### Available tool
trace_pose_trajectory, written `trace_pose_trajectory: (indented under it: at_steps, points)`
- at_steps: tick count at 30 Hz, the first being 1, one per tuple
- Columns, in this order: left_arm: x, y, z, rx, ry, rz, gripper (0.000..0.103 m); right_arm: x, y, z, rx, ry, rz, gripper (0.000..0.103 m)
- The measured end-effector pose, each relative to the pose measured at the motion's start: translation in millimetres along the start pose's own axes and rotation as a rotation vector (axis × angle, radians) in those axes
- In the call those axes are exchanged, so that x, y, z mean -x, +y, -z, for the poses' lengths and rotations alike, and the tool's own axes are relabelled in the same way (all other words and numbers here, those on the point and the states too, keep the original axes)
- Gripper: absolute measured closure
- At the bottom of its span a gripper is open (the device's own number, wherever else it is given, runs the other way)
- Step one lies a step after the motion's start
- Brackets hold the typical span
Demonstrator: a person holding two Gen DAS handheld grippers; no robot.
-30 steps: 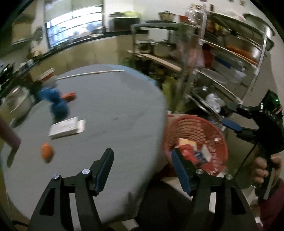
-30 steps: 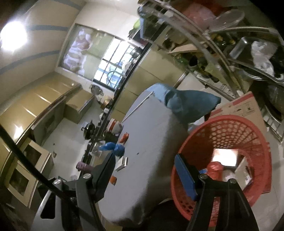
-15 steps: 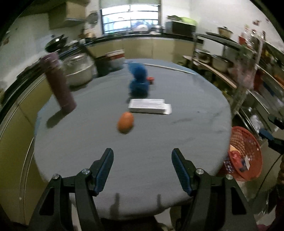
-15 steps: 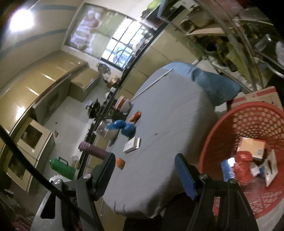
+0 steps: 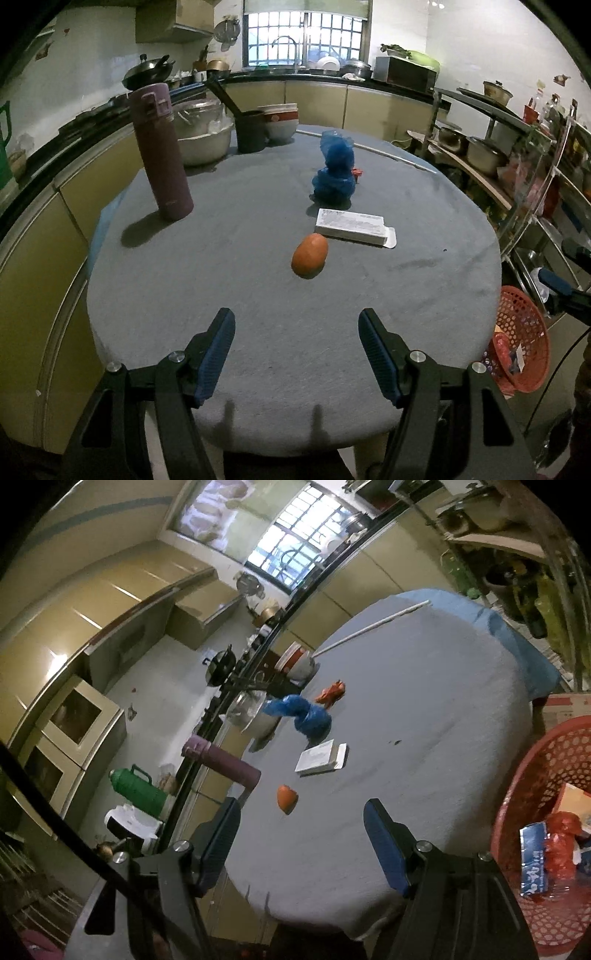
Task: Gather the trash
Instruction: 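Return both tools toward the table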
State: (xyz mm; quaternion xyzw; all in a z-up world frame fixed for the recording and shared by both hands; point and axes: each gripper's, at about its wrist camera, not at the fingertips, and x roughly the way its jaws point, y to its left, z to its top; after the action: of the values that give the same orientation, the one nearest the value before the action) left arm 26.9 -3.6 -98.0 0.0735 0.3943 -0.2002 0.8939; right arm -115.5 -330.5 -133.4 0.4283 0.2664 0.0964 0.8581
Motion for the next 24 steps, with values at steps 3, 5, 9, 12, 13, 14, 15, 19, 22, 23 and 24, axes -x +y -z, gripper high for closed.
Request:
trace_pose_trajectory:
  at_steps: [3, 5, 9, 12, 13, 14, 15, 19, 22, 23, 24]
  points:
    - [-3, 5, 1, 0.016, 0.008, 0.005, 0.033, -4, 2, 1, 0.003, 0.01, -0.004, 0.03]
    - [-4, 9, 1, 0.029, 0.017, 0.014, 0.033, -7, 4, 1, 0.008, 0.015, -0.004, 0.03]
    - [-8, 12, 2, 0.041, 0.027, 0.017, 0.032, -15, 7, -2, 0.007, 0.027, -0.011, 0.03]
    - [-8, 16, 1, 0.05, 0.029, 0.016, 0.032, -22, 12, -6, 0.014, 0.036, -0.021, 0.03]
    - [-8, 18, 0, 0.057, 0.029, 0.019, 0.032, -27, 15, -8, 0.019, 0.042, -0.026, 0.03]
    - [-9, 19, 0, 0.065, 0.03, 0.023, 0.032, -31, 17, -10, 0.025, 0.048, -0.029, 0.03]
    - [-9, 21, 0, 0.071, 0.033, 0.026, 0.032, -35, 20, -11, 0.032, 0.055, -0.033, 0.03]
    - [-15, 27, -1, 0.105, 0.053, 0.043, 0.031, -56, 31, -16, 0.065, 0.087, -0.04, 0.03]
    - [-24, 27, -7, 0.12, 0.077, 0.067, 0.031, -77, 38, -21, 0.091, 0.113, -0.039, 0.03]
    - [-26, 27, -8, 0.122, 0.081, 0.075, 0.031, -85, 40, -22, 0.099, 0.122, -0.037, 0.03]
    - [-30, 26, -11, 0.121, 0.087, 0.088, 0.031, -94, 41, -24, 0.107, 0.133, -0.034, 0.03]
